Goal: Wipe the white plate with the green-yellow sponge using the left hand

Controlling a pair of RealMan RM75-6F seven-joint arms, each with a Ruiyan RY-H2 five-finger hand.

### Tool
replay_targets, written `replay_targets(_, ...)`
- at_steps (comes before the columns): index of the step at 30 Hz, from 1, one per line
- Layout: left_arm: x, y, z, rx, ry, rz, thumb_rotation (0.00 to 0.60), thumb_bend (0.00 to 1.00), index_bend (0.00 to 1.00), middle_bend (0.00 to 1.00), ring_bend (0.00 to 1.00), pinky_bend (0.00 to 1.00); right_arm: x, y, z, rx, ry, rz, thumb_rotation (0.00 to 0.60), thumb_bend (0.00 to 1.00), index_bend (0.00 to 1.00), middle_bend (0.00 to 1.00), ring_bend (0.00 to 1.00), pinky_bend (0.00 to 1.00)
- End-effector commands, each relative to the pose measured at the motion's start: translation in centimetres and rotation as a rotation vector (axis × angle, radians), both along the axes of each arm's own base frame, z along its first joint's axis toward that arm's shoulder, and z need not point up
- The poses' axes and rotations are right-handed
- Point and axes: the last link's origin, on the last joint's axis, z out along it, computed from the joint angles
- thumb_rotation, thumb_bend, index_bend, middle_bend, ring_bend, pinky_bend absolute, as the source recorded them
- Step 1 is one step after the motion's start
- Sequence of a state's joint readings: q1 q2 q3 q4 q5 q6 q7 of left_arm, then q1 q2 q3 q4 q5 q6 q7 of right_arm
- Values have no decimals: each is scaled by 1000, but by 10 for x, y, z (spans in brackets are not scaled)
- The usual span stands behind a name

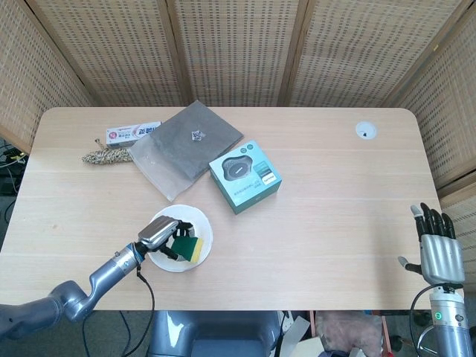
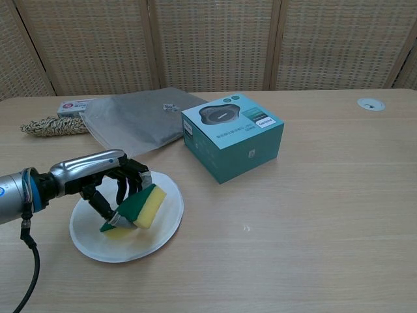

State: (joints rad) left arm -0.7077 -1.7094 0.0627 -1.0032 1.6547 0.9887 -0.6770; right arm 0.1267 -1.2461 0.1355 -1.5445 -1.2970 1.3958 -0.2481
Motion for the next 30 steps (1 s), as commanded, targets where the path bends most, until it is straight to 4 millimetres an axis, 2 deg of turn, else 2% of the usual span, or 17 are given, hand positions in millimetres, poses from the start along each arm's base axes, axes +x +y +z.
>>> replay_targets(1, -3, 1, -6, 2, 4, 4, 600, 231, 644, 616, 506, 533, 0, 0, 0, 1, -1, 0, 600, 0, 0, 0, 0, 0)
replay_targets(8, -4, 6, -15, 7, 21, 11, 600, 231, 646, 616, 506, 533, 0, -1, 0, 2, 0, -3, 600, 0, 0, 0, 0, 0)
replay_targets(16, -3, 2, -30, 6, 29, -3, 600, 231, 646, 616, 506, 533, -1, -1, 0, 2, -2, -5, 600, 0, 0, 0, 0, 0)
replay_targets(23, -3, 2, -29, 22, 22, -10, 600, 231, 646, 616, 506, 533, -1, -1, 1, 2, -3, -4, 600, 0, 0, 0, 0, 0)
replay_targets(30, 6, 10, -16, 59, -44, -23, 600, 231, 651, 619, 507, 533, 0, -1, 1, 1, -5, -2, 600, 0, 0, 0, 0, 0)
